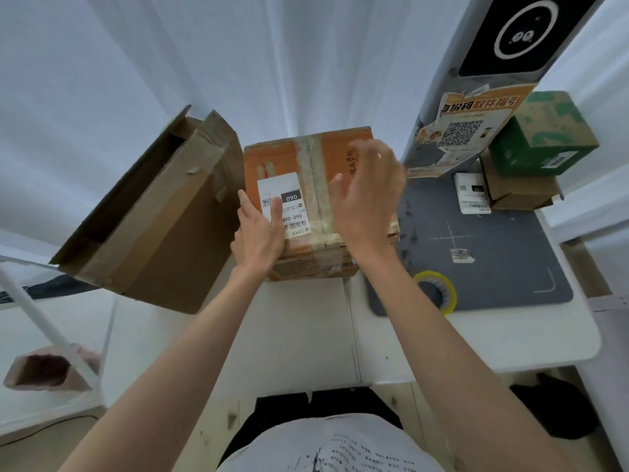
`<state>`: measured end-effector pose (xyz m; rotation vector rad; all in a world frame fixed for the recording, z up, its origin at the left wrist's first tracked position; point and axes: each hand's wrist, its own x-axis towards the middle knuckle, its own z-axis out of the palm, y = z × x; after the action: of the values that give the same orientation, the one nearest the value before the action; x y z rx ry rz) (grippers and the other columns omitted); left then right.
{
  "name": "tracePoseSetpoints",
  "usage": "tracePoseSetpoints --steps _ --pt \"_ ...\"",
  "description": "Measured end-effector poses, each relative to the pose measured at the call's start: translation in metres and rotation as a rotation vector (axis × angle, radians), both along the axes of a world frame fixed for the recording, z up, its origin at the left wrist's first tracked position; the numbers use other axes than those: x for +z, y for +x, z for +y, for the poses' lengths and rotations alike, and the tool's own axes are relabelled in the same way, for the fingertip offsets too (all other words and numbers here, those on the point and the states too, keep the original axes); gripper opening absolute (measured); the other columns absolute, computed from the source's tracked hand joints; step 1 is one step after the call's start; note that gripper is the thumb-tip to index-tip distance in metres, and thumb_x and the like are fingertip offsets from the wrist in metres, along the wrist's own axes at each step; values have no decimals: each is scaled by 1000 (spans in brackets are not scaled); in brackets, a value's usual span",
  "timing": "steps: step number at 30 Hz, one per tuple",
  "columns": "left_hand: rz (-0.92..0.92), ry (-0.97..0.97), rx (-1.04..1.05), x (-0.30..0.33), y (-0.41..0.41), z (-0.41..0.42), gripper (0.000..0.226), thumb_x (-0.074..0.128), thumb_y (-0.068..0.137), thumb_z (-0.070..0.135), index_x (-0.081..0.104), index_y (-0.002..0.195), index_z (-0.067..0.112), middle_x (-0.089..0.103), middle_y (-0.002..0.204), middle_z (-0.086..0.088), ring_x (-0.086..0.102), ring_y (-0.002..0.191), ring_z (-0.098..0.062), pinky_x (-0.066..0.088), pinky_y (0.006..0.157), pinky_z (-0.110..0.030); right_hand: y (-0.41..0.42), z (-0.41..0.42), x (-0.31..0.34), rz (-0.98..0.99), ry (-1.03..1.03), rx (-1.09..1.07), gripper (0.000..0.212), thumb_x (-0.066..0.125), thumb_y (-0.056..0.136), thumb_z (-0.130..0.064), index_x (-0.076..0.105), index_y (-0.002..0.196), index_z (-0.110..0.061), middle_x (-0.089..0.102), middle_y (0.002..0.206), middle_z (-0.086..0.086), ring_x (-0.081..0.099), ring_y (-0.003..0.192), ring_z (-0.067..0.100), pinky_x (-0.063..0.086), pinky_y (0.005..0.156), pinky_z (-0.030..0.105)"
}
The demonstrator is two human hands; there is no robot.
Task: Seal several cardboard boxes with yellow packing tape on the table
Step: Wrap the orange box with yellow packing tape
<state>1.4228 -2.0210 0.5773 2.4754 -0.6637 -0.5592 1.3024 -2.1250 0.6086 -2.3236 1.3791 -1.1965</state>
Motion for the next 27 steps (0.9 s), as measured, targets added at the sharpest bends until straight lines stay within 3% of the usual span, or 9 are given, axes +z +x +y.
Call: tracePoseSetpoints --steps 5,10,13,15,18,19,21,24,27 --pt "-98 1 -13 -12 0 3 83 23 101 67 1 162 14 36 157 -12 56 121 -44 41 96 -53 28 13 -46 647 58 240 68 46 100 -51 22 155 -19 19 164 16 13 153 40 13 122 60" --pt "-111 -6 -16 -22 4 4 83 26 101 66 2 162 15 41 152 -13 59 115 -41 43 91 -50 -19 -32 -44 652 122 115 62 33 104 -59 30 155 -24 19 165 16 9 154 39 3 123 60" --pt "-90 -21 3 -22 3 2 82 29 101 65 3 162 17 43 150 -13 59 115 -42 40 84 -46 -54 -55 -30 534 353 -91 65 30 101 -65 26 154 -26 23 163 18 20 151 42 16 120 63" --pt "-64 -38 30 -24 4 2 78 30 102 64 7 161 19 49 145 -14 58 116 -43 41 87 -46 -61 -63 -37 339 691 -82 73 33 98 -71 27 153 -25 38 155 16 39 141 40 32 114 59" --pt "-69 -77 41 -30 11 7 69 28 104 61 18 157 19 63 128 -14 62 110 -42 43 88 -45 -60 -59 -53 -164 1233 57 92 34 80 -93 52 141 -26 63 135 2 59 125 26 43 110 53" --pt "-75 -87 36 -32 13 7 67 26 104 61 21 155 19 64 126 -13 63 108 -41 44 88 -46 -61 -57 -60 -256 1312 84 86 32 82 -92 62 132 -29 69 128 0 65 119 23 49 104 49" --pt "-76 -85 24 -35 17 8 66 25 103 62 22 154 20 64 126 -12 63 107 -41 45 89 -48 -65 -49 -67 -351 1346 95 63 28 99 -72 71 115 -28 75 114 1 72 107 20 59 86 36" --pt "-63 -85 1 -35 18 8 66 24 102 64 24 153 22 64 128 -9 63 109 -39 44 91 -48 -72 -34 -72 -449 1363 81 50 31 106 -54 71 112 -25 77 106 -1 73 100 17 61 73 29" --pt "-30 -109 -5 -26 23 11 63 27 104 61 27 152 21 66 119 -4 62 100 -30 39 84 -41 -69 -30 -67 -475 1392 110 59 34 102 -63 71 119 -22 76 113 6 74 102 19 60 87 36"
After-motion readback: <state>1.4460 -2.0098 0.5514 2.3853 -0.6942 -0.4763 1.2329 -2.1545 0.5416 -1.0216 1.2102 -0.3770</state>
